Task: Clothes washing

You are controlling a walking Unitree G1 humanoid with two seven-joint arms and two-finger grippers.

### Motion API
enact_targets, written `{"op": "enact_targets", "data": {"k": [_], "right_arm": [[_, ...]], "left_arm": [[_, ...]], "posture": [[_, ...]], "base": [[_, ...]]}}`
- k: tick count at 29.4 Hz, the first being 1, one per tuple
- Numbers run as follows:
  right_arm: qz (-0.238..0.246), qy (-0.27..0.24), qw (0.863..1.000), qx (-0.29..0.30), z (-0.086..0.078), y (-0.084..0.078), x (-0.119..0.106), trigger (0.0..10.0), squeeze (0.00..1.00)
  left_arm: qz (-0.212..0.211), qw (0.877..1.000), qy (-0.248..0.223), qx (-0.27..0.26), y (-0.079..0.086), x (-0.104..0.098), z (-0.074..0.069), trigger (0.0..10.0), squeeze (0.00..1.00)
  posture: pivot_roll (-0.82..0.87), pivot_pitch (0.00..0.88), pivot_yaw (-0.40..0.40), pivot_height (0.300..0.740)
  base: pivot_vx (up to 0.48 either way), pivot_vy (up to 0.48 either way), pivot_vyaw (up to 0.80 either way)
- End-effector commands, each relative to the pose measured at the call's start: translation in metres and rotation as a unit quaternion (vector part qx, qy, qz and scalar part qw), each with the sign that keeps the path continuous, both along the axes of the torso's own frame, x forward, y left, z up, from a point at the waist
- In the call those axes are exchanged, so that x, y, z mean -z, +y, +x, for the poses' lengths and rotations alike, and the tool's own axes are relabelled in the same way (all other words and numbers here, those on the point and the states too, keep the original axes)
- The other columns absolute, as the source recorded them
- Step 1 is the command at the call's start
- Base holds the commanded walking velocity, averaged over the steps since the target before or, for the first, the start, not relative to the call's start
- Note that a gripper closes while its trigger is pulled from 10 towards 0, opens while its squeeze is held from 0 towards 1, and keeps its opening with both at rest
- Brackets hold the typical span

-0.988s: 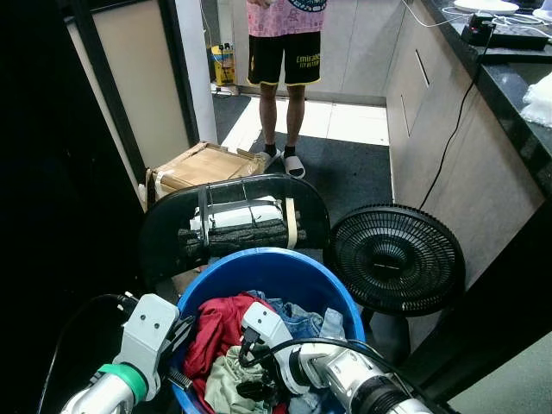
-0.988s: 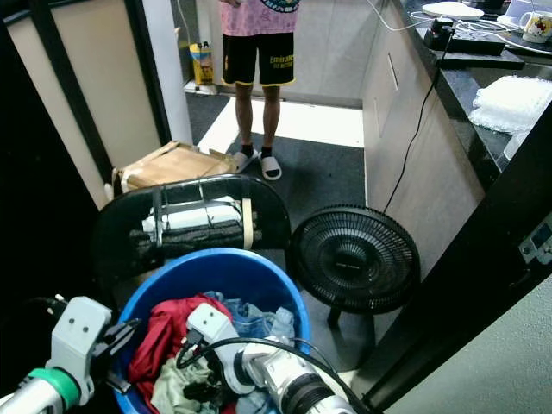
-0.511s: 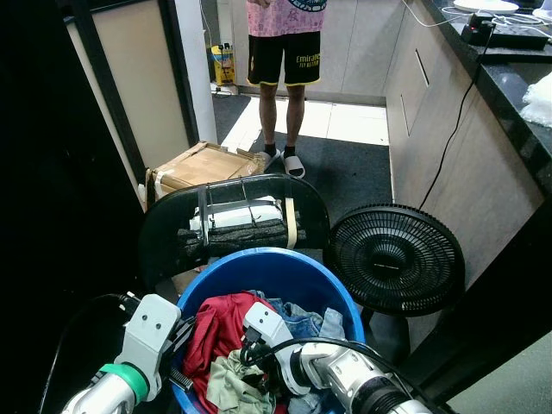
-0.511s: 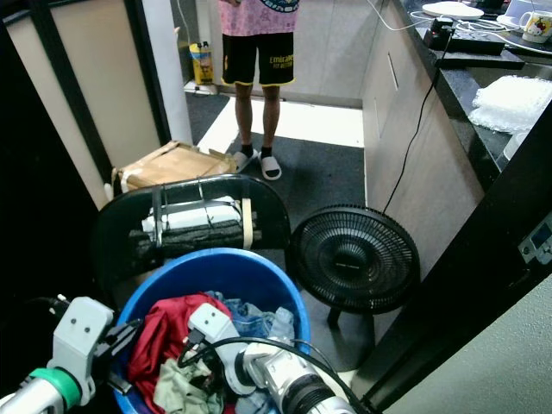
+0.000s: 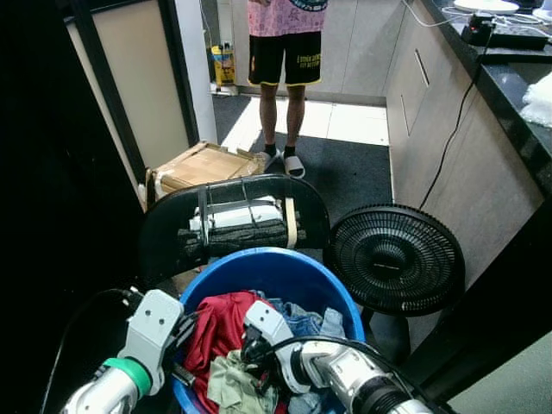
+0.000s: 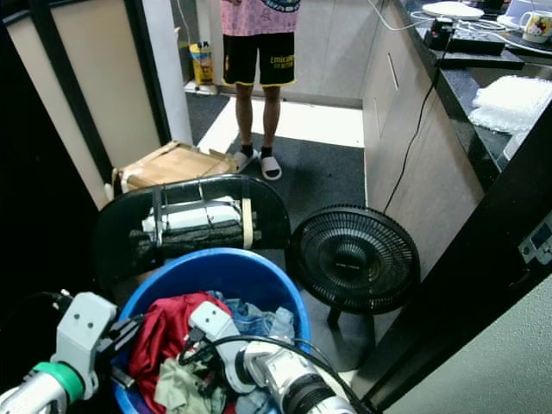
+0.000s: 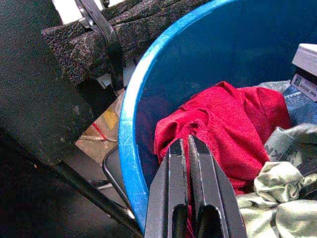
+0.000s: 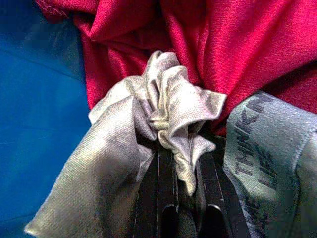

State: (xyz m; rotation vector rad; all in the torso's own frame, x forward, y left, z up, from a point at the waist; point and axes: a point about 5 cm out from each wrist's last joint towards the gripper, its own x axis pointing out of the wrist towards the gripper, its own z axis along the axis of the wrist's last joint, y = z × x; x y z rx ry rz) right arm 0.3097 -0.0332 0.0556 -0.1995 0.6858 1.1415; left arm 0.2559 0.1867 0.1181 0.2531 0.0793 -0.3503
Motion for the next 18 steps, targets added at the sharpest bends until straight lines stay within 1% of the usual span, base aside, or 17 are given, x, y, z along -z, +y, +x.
{"op": "enact_targets", "data": {"k": [1,2,3,6,7,8,9,10,11,12,14,15,17,18], "right_arm": [[0.004,0.001,1.000,-0.001,-0.002,0.004,0.001,0.0,0.00],[0.007,-0.002,1.000,0.001,-0.001,0.004,0.000,0.0,0.00],[0.020,-0.003,1.000,0.007,0.001,0.005,-0.004,0.0,0.00],[0.029,-0.004,1.000,0.011,0.003,0.005,-0.006,0.0,0.00],[0.072,0.001,0.997,0.020,0.006,0.009,-0.017,0.0,0.00],[0.072,0.001,0.997,0.020,0.006,0.009,-0.017,0.0,0.00],[0.156,0.015,0.987,0.035,0.011,0.014,-0.038,0.0,0.00],[0.244,0.021,0.969,0.038,0.016,0.017,-0.066,0.0,0.00],[0.244,0.021,0.969,0.038,0.016,0.017,-0.066,0.0,0.00],[0.300,0.023,0.953,0.034,0.018,0.017,-0.084,0.0,0.00],[0.300,0.023,0.953,0.034,0.018,0.017,-0.084,0.0,0.00],[0.374,0.005,0.927,0.027,0.021,0.013,-0.116,0.0,0.00],[0.374,0.005,0.927,0.027,0.021,0.013,-0.116,0.0,0.00],[0.429,-0.021,0.903,0.022,0.023,0.005,-0.144,0.0,0.00]], "left_arm": [[0.007,1.000,0.021,-0.003,0.002,0.010,-0.003,10.0,0.00],[0.007,1.000,0.020,-0.003,0.001,0.010,-0.002,10.0,0.00],[0.007,1.000,0.019,-0.004,0.001,0.009,-0.001,10.0,0.00],[0.006,1.000,0.018,-0.004,0.001,0.009,0.000,10.0,0.00],[0.005,1.000,0.015,-0.005,0.001,0.009,0.000,10.0,0.00],[0.005,1.000,0.015,-0.005,0.001,0.009,0.000,10.0,0.00],[0.004,1.000,0.012,-0.007,0.001,0.008,0.001,10.0,0.00],[0.002,1.000,0.010,-0.010,0.002,0.007,0.002,10.0,0.00],[0.002,1.000,0.010,-0.010,0.002,0.007,0.002,10.0,0.00],[0.001,1.000,0.008,-0.011,0.002,0.007,0.003,10.0,0.00],[0.001,1.000,0.008,-0.011,0.002,0.007,0.003,10.0,0.00],[0.000,1.000,0.006,-0.014,0.002,0.007,0.004,10.0,0.00],[0.000,1.000,0.006,-0.014,0.002,0.007,0.004,10.0,0.00],[-0.001,1.000,0.005,-0.016,0.002,0.007,0.005,10.0,0.00]], "posture": [[0.05,0.111,0.084,0.740],[0.05,0.106,0.083,0.740],[0.05,0.102,0.080,0.740],[0.05,0.100,0.079,0.740],[0.05,0.096,0.075,0.740],[0.05,0.096,0.075,0.740],[0.05,0.088,0.069,0.740],[0.04,0.081,0.065,0.740],[0.04,0.081,0.065,0.740],[0.04,0.081,0.065,0.740],[0.04,0.081,0.065,0.740],[0.04,0.062,0.052,0.740],[0.04,0.062,0.052,0.740],[0.04,0.056,0.048,0.740]], "base": [[0.000,0.000,0.00],[0.000,0.000,0.00],[0.000,0.000,0.00],[0.000,0.000,0.00],[0.000,0.000,0.00],[0.000,0.000,0.00],[0.000,0.000,0.00],[0.000,0.000,0.00],[0.000,0.000,0.00],[0.000,0.000,0.00],[0.000,0.000,0.00],[0.000,0.000,0.00],[0.000,0.000,0.00],[0.000,0.000,0.00]]}}
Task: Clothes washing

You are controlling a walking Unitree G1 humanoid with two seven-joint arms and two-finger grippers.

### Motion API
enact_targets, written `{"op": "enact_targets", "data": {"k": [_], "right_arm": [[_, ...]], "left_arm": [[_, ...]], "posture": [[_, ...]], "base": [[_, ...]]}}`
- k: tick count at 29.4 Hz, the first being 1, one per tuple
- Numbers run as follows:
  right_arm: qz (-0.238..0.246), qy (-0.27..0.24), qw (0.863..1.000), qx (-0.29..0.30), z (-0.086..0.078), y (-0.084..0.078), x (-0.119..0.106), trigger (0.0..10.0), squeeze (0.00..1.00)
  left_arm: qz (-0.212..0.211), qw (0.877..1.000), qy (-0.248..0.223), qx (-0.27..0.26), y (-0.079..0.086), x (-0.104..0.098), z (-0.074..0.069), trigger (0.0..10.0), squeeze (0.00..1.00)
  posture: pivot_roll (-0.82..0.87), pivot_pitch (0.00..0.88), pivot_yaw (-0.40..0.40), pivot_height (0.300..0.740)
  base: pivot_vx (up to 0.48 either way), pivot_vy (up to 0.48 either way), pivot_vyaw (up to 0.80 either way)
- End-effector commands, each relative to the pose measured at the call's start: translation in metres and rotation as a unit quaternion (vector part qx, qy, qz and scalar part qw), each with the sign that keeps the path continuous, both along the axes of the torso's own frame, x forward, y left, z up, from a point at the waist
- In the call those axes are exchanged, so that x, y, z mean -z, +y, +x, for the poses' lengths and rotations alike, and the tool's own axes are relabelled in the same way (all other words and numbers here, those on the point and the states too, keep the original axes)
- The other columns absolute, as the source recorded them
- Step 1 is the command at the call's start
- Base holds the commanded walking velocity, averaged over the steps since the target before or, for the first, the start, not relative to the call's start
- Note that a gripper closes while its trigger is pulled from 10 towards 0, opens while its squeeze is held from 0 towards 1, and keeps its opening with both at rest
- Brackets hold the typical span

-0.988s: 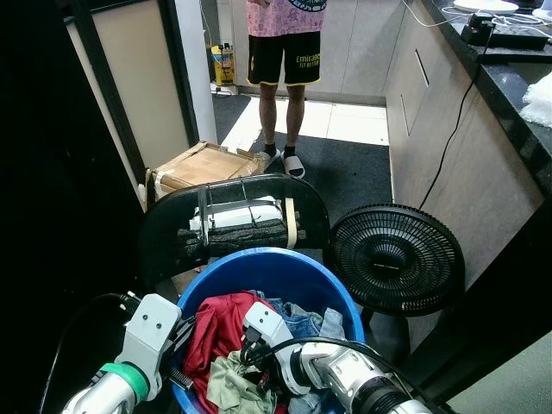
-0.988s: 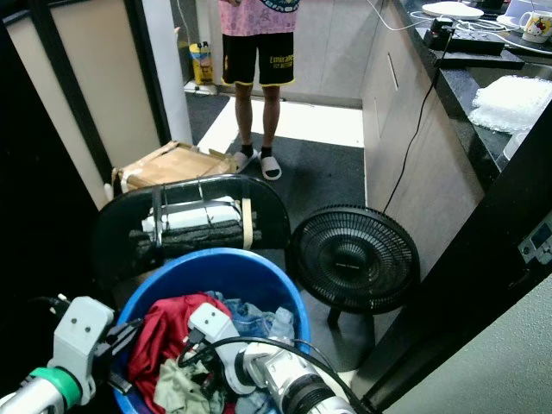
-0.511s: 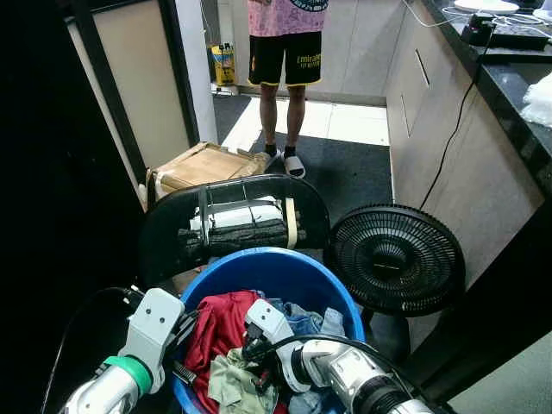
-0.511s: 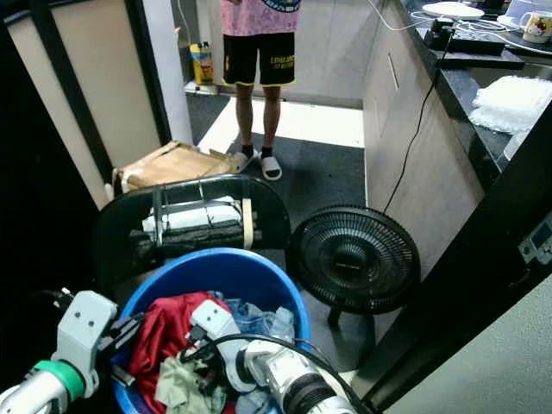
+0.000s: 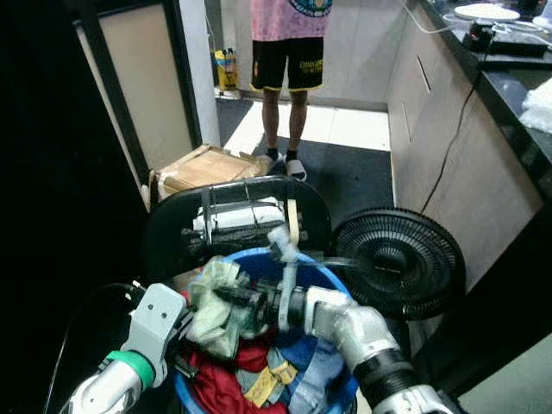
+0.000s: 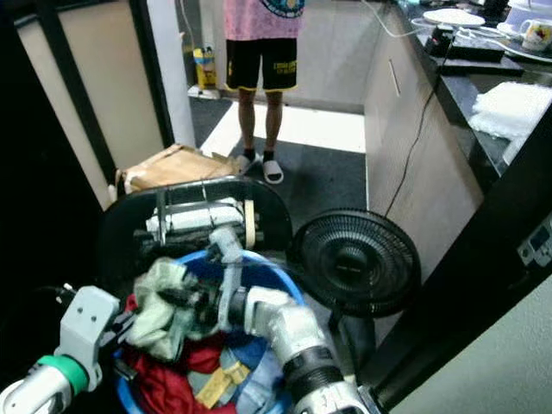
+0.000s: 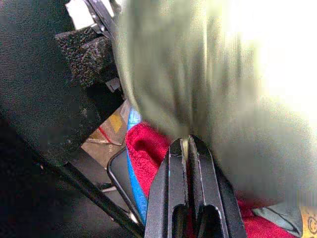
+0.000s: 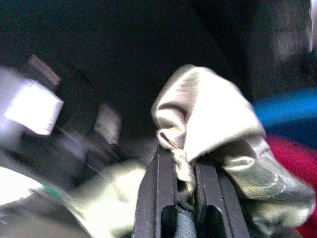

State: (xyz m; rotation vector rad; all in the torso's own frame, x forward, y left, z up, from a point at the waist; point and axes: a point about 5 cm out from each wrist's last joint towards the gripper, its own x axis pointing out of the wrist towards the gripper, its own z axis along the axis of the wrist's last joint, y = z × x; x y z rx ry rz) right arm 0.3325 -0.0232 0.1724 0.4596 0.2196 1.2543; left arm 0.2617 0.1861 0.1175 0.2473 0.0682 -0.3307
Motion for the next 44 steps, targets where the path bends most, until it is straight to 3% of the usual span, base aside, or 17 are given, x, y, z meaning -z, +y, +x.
{"op": "enact_targets", "data": {"k": [1,4,9,10,11,12,13,14,16,18,19,20,22,24,27,30,44], "right_arm": [[0.065,-0.025,0.998,-0.004,0.000,-0.005,-0.028,0.0,0.00],[0.200,-0.095,0.975,0.014,-0.001,-0.029,-0.095,0.0,0.00],[0.261,-0.132,0.955,0.046,-0.002,-0.047,-0.129,0.0,0.00],[0.159,-0.164,0.953,0.200,0.018,-0.057,-0.121,10.0,0.00],[0.159,-0.164,0.953,0.200,0.018,-0.057,-0.121,10.0,0.00],[0.095,-0.188,0.941,0.263,0.024,-0.062,-0.114,10.0,0.00],[0.095,-0.188,0.941,0.263,0.024,-0.062,-0.114,10.0,0.00],[0.025,-0.213,0.921,0.325,0.029,-0.070,-0.102,10.0,0.00],[0.025,-0.213,0.921,0.325,0.029,-0.070,-0.102,10.0,0.00],[-0.036,-0.244,0.876,0.415,0.027,-0.089,-0.087,10.0,0.00],[-0.036,-0.244,0.876,0.415,0.027,-0.089,-0.087,10.0,0.00],[-0.028,-0.241,0.859,0.451,0.024,-0.101,-0.086,10.0,0.00],[-0.005,-0.226,0.851,0.474,0.022,-0.109,-0.087,10.0,0.00],[0.013,-0.212,0.849,0.485,0.021,-0.114,-0.089,10.0,0.00],[0.069,-0.189,0.842,0.501,0.023,-0.121,-0.103,10.0,0.00],[0.077,-0.195,0.837,0.505,0.023,-0.121,-0.107,10.0,0.00],[0.075,-0.199,0.828,0.518,0.023,-0.121,-0.107,10.0,0.00]], "left_arm": [[0.003,1.000,0.011,-0.007,0.002,0.007,-0.001,10.0,0.00],[0.001,1.000,0.004,-0.013,0.002,0.005,0.002,10.0,0.00],[-0.002,1.000,0.000,-0.015,0.004,0.004,0.003,10.0,0.00],[-0.053,0.998,-0.013,-0.034,0.006,-0.005,0.006,10.0,0.00],[-0.053,0.998,-0.013,-0.034,0.006,-0.005,0.006,10.0,0.00],[-0.085,0.995,-0.021,-0.048,0.006,-0.010,0.008,10.0,0.00],[-0.085,0.995,-0.021,-0.048,0.006,-0.010,0.008,10.0,0.00],[-0.121,0.989,-0.035,-0.071,0.009,-0.017,0.010,10.0,0.00],[-0.121,0.989,-0.035,-0.071,0.009,-0.017,0.010,10.0,0.00],[-0.165,0.977,-0.048,-0.123,0.013,-0.026,0.014,10.0,0.00],[-0.165,0.977,-0.048,-0.123,0.013,-0.026,0.014,10.0,0.00],[-0.163,0.976,-0.065,-0.127,0.011,-0.035,0.015,10.0,0.00],[-0.165,0.974,-0.080,-0.129,0.008,-0.042,0.016,10.0,0.00],[-0.166,0.973,-0.091,-0.129,0.006,-0.047,0.017,10.0,0.00],[-0.191,0.963,-0.140,-0.128,0.002,-0.075,0.023,10.0,0.00],[-0.201,0.958,-0.160,-0.125,0.001,-0.089,0.027,10.0,0.00],[-0.174,0.966,-0.156,-0.114,-0.007,-0.092,0.028,10.0,0.00]], "posture": [[0.04,0.056,0.048,0.740],[0.04,0.044,0.038,0.740],[0.04,0.034,0.033,0.740],[0.03,0.022,0.026,0.740],[0.03,0.022,0.026,0.740],[0.02,0.020,0.024,0.740],[0.02,0.020,0.024,0.740],[0.02,0.017,0.019,0.740],[0.02,0.017,0.019,0.740],[0.03,0.015,0.008,0.740],[0.03,0.015,0.008,0.740],[0.03,0.014,0.007,0.740],[0.03,0.014,0.007,0.740],[0.03,0.014,0.007,0.740],[0.02,0.004,0.011,0.740],[0.02,0.001,0.013,0.740],[0.02,0.006,0.013,0.740]], "base": [[0.000,0.000,0.00],[0.000,0.000,0.00],[0.000,0.000,0.00],[0.000,0.000,0.00],[0.000,0.000,0.00],[0.000,0.000,0.00],[0.000,0.000,0.00],[0.000,0.000,0.00],[0.000,0.000,0.00],[0.000,0.000,0.00],[0.000,0.000,0.00],[0.000,0.000,-0.66],[0.000,0.000,-0.73],[0.000,0.000,-0.80],[0.000,0.000,-0.80],[0.000,0.000,-0.80],[0.000,0.000,-0.80]]}}
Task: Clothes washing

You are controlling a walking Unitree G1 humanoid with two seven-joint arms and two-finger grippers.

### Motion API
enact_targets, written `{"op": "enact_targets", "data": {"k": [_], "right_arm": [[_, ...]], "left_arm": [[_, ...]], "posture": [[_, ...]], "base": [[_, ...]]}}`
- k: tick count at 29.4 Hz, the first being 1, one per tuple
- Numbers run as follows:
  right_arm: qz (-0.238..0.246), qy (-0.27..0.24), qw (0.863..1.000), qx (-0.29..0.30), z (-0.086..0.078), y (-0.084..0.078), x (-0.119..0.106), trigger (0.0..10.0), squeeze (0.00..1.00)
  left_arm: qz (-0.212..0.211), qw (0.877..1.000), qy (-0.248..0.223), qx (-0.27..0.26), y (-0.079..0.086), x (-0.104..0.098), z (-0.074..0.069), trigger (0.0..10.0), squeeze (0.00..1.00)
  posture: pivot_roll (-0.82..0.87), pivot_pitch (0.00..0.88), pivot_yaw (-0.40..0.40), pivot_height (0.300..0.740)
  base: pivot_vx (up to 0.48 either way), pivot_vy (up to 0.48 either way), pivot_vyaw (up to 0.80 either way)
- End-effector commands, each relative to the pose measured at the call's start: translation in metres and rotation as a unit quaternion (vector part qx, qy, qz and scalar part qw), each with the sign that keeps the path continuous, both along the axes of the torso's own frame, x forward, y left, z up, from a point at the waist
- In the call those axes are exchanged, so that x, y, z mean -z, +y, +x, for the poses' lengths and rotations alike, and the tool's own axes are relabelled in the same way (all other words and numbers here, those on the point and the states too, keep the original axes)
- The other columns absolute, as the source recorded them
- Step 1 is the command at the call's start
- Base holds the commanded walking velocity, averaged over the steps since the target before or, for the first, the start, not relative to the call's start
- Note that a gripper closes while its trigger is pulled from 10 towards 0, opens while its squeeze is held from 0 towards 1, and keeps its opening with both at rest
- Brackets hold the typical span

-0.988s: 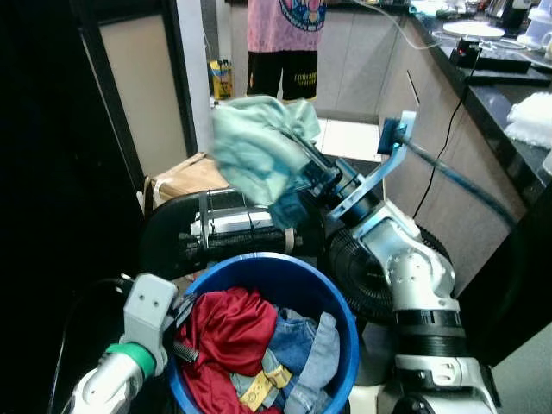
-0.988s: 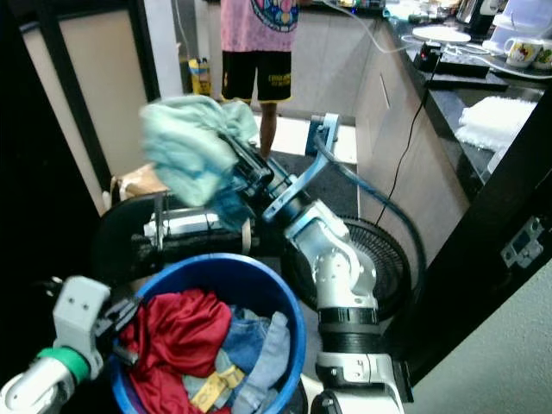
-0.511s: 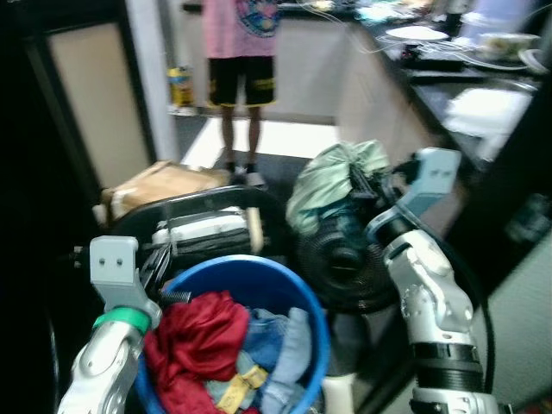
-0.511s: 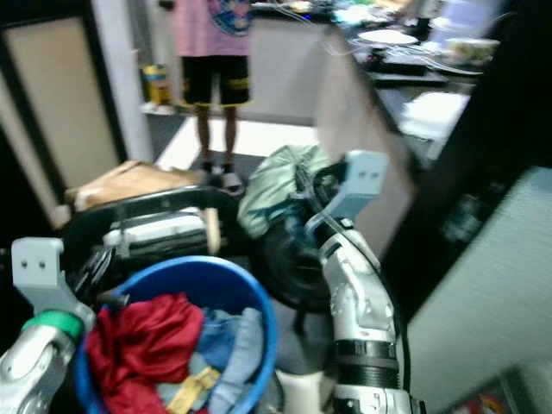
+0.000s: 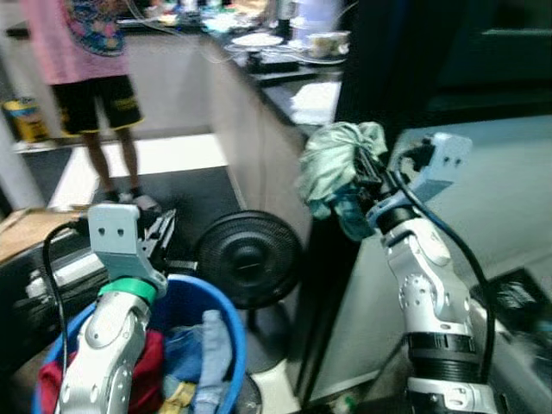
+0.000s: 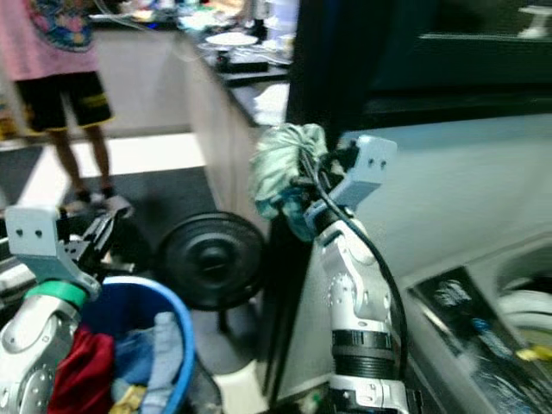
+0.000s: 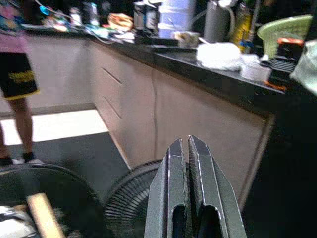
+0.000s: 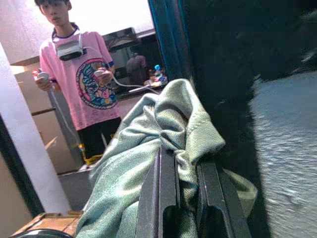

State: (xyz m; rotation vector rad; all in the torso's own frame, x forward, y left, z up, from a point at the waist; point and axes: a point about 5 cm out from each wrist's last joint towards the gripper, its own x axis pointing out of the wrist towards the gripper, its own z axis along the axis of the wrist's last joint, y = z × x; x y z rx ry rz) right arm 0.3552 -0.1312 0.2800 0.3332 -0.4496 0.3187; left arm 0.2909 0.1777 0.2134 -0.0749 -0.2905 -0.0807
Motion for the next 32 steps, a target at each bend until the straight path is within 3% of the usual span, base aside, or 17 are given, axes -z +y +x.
{"op": "enact_targets", "data": {"k": [1,4,11,12,17,19,20,21,22,24,25,26,27,28,32], "right_arm": [[0.014,0.003,1.000,0.027,0.001,-0.014,0.000,10.0,0.00],[0.012,0.004,1.000,0.027,0.001,-0.014,0.001,10.0,0.00],[-0.004,0.014,0.999,0.029,0.004,-0.015,0.010,10.0,0.00],[-0.019,0.021,0.999,0.023,0.005,-0.016,0.014,10.0,0.00],[-0.024,0.024,0.999,0.018,0.005,-0.015,0.015,10.0,0.00],[-0.037,0.042,0.992,-0.109,-0.003,0.000,0.023,10.0,0.00],[-0.037,0.042,0.992,-0.109,-0.003,0.000,0.023,10.0,0.00],[-0.040,0.040,0.979,-0.194,-0.014,0.008,0.026,10.0,0.00],[-0.040,0.040,0.979,-0.194,-0.014,0.008,0.026,10.0,0.00],[-0.028,0.038,0.938,-0.342,-0.039,0.019,0.033,10.0,0.00],[-0.028,0.038,0.938,-0.342,-0.039,0.019,0.033,10.0,0.00],[-0.023,0.037,0.923,-0.382,-0.047,0.022,0.035,10.0,0.00],[-0.023,0.037,0.923,-0.382,-0.047,0.022,0.035,10.0,0.00],[-0.019,0.038,0.912,-0.408,-0.053,0.023,0.037,10.0,0.00],[-0.016,0.041,0.903,-0.428,-0.056,0.028,0.040,10.0,0.00]], "left_arm": [[0.008,1.000,0.013,-0.007,0.001,0.004,-0.001,10.0,0.00],[0.008,1.000,0.016,-0.005,0.000,0.005,0.000,10.0,0.00],[0.021,0.999,0.029,0.015,-0.006,0.007,0.002,10.0,0.00],[0.064,0.994,0.041,0.074,-0.019,0.013,-0.002,10.0,0.00],[0.082,0.990,0.047,0.101,-0.024,0.017,-0.005,10.0,0.00],[0.112,0.977,0.065,0.169,-0.039,0.028,-0.015,10.0,0.00],[0.112,0.977,0.065,0.169,-0.039,0.028,-0.015,10.0,0.00],[0.113,0.975,0.070,0.178,-0.041,0.031,-0.018,10.0,0.00],[0.113,0.975,0.070,0.178,-0.041,0.031,-0.018,10.0,0.00],[0.108,0.974,0.076,0.185,-0.042,0.034,-0.021,10.0,0.00],[0.108,0.974,0.076,0.185,-0.042,0.034,-0.021,10.0,0.00],[0.107,0.973,0.077,0.187,-0.042,0.035,-0.021,10.0,0.00],[0.107,0.973,0.077,0.187,-0.042,0.035,-0.021,10.0,0.00],[0.108,0.972,0.077,0.193,-0.042,0.035,-0.022,10.0,0.00],[0.109,0.971,0.079,0.196,-0.042,0.036,-0.023,10.0,0.00]], "posture": [[0.02,0.011,0.012,0.740],[0.02,0.012,0.012,0.740],[0.03,0.016,0.010,0.740],[0.03,0.017,0.011,0.740],[0.03,0.016,0.011,0.740],[0.03,0.016,0.011,0.740],[0.03,0.016,0.011,0.740],[0.02,0.019,0.016,0.740],[0.02,0.019,0.016,0.740],[0.03,0.021,0.014,0.740],[0.03,0.021,0.014,0.740],[0.03,0.021,0.014,0.740],[0.03,0.021,0.014,0.740],[0.03,0.021,0.014,0.740],[0.02,0.019,0.019,0.740]], "base": [[0.000,0.000,-0.80],[0.000,0.000,-0.80],[0.000,0.000,0.00],[0.000,0.000,0.00],[0.000,0.000,0.00],[0.000,0.000,0.00],[0.000,0.000,0.00],[0.000,0.000,0.00],[0.000,0.000,0.00],[0.000,0.000,0.00],[0.000,0.000,0.00],[0.000,0.000,0.00],[0.000,0.000,0.00],[0.000,0.000,0.00],[0.000,0.000,0.00]]}}
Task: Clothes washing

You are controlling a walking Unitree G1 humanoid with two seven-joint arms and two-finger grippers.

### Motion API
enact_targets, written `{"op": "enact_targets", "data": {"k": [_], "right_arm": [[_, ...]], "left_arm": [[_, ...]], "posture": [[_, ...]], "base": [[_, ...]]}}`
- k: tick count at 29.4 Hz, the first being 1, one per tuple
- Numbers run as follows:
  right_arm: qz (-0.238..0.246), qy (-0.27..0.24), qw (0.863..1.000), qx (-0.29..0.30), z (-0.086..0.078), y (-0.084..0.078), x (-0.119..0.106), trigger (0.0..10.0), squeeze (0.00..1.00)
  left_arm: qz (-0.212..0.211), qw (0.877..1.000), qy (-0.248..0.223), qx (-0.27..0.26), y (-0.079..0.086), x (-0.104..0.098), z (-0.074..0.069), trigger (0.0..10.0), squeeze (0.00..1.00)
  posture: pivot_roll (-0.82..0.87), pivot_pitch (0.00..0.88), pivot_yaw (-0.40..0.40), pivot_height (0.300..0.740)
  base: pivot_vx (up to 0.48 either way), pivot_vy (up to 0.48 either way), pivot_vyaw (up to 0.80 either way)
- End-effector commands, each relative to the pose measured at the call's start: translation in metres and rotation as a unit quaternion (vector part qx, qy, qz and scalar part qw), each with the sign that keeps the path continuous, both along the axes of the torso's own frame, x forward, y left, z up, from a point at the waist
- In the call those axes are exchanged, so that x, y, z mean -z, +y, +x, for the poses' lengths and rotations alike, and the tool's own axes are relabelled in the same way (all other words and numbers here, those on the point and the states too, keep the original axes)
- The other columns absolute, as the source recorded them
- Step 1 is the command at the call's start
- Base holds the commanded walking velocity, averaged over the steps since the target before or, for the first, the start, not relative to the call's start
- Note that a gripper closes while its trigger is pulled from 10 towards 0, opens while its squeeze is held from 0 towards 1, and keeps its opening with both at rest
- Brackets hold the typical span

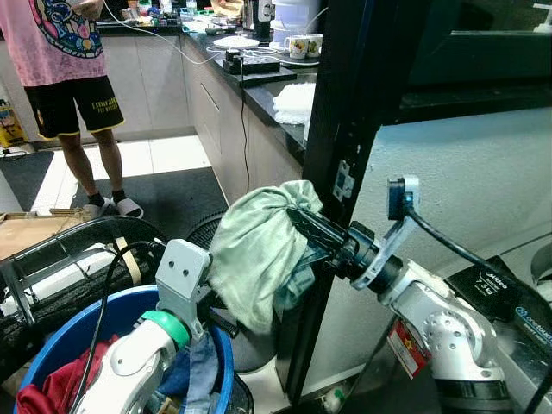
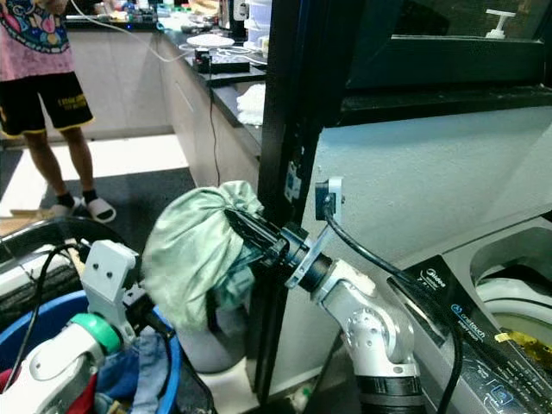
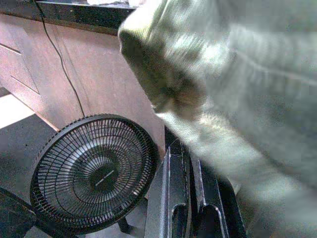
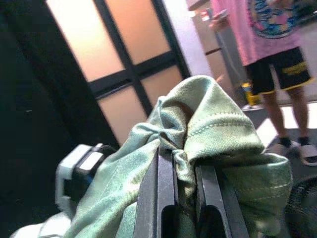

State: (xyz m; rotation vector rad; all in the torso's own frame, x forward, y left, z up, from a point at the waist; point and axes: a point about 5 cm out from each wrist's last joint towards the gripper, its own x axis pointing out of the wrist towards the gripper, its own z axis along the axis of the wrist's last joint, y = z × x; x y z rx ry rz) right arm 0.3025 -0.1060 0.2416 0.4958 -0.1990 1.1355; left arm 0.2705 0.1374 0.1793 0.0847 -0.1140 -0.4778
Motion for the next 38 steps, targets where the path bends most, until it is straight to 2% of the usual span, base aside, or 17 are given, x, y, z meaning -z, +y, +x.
{"op": "enact_targets", "data": {"k": [1,4,11,16,22,23,24,26,38], "right_arm": [[0.002,0.004,1.000,-0.022,-0.005,0.004,0.002,10.0,0.00],[0.004,0.008,0.999,-0.032,-0.006,0.006,0.003,10.0,0.00],[0.012,0.017,0.999,-0.034,-0.008,0.004,0.003,10.0,0.00],[0.014,0.021,0.999,-0.031,-0.008,0.002,0.004,10.0,0.00],[0.036,0.027,0.998,0.038,0.004,-0.006,-0.001,10.0,0.00],[0.048,0.034,0.995,0.083,0.013,-0.013,-0.003,10.0,0.00],[0.048,0.034,0.995,0.083,0.013,-0.013,-0.003,10.0,0.00],[0.073,0.038,0.986,0.144,0.024,-0.024,-0.008,10.0,0.00],[0.072,0.035,0.987,0.140,0.021,-0.023,-0.008,10.0,0.00]], "left_arm": [[0.000,1.000,0.006,0.009,-0.002,0.002,-0.003,10.0,0.00],[-0.002,1.000,0.005,0.005,-0.001,0.002,-0.003,10.0,0.00],[-0.043,0.998,-0.007,-0.041,0.010,-0.004,0.000,10.0,0.00],[-0.054,0.997,-0.009,-0.051,0.015,-0.005,0.000,10.0,0.00],[-0.058,0.997,-0.010,-0.052,0.017,-0.005,-0.002,10.0,0.00],[-0.057,0.997,-0.011,-0.053,0.018,-0.006,-0.002,10.0,0.00],[-0.057,0.997,-0.011,-0.053,0.018,-0.006,-0.002,10.0,0.00],[-0.056,0.997,-0.012,-0.054,0.018,-0.006,-0.002,10.0,0.00],[-0.060,0.997,-0.009,-0.054,0.018,-0.006,-0.001,10.0,0.00]], "posture": [[0.02,0.019,0.019,0.740],[0.02,0.016,0.021,0.740],[0.02,0.010,0.025,0.740],[0.02,0.007,0.025,0.740],[0.02,0.000,0.024,0.740],[0.02,0.000,0.024,0.740],[0.02,0.000,0.024,0.740],[0.02,0.000,0.024,0.740],[0.02,0.000,0.027,0.740]], "base": [[0.000,0.000,0.00],[0.000,0.000,0.00],[0.000,0.000,0.00],[0.000,0.000,0.00],[0.000,0.000,0.00],[0.000,0.000,0.00],[0.000,0.000,0.00],[0.000,0.000,0.00],[0.000,0.000,0.00]]}}
